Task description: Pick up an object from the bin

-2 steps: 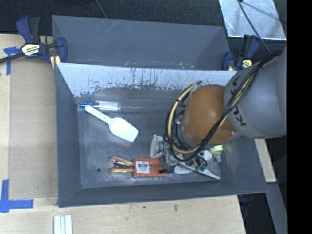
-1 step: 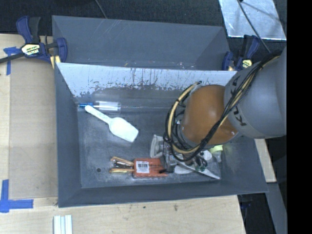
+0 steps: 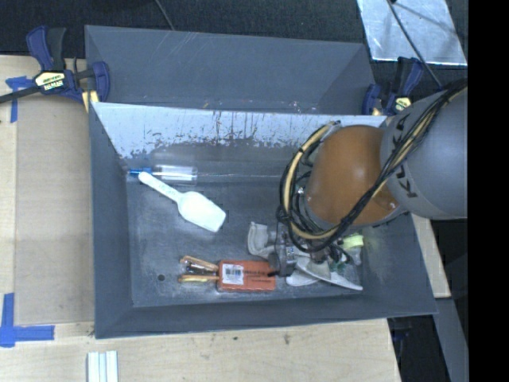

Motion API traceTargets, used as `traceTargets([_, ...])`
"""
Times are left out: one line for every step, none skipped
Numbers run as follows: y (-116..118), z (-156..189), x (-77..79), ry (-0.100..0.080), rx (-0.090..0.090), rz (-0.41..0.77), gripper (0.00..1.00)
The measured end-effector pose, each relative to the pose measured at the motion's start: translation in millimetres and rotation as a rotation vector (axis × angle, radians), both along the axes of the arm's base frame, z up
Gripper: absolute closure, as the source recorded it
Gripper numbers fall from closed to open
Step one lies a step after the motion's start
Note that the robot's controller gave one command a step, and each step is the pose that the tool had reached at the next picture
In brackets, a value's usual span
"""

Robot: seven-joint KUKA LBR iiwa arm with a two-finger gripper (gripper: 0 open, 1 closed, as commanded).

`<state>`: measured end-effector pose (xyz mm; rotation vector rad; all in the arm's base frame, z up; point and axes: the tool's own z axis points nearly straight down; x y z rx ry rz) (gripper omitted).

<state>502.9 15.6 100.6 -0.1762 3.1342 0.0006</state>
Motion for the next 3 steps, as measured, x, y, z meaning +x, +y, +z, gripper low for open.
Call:
traceTargets([6.4,62.9,0.8,0.005,-0.001,0.016,1.0])
traceTargets([9.4,88.6,5.4,-0.008,-0.001,0.024,1.0])
traceTargets([-2.0,110.6,-2.6,0.011,0.0,0.038,1.0])
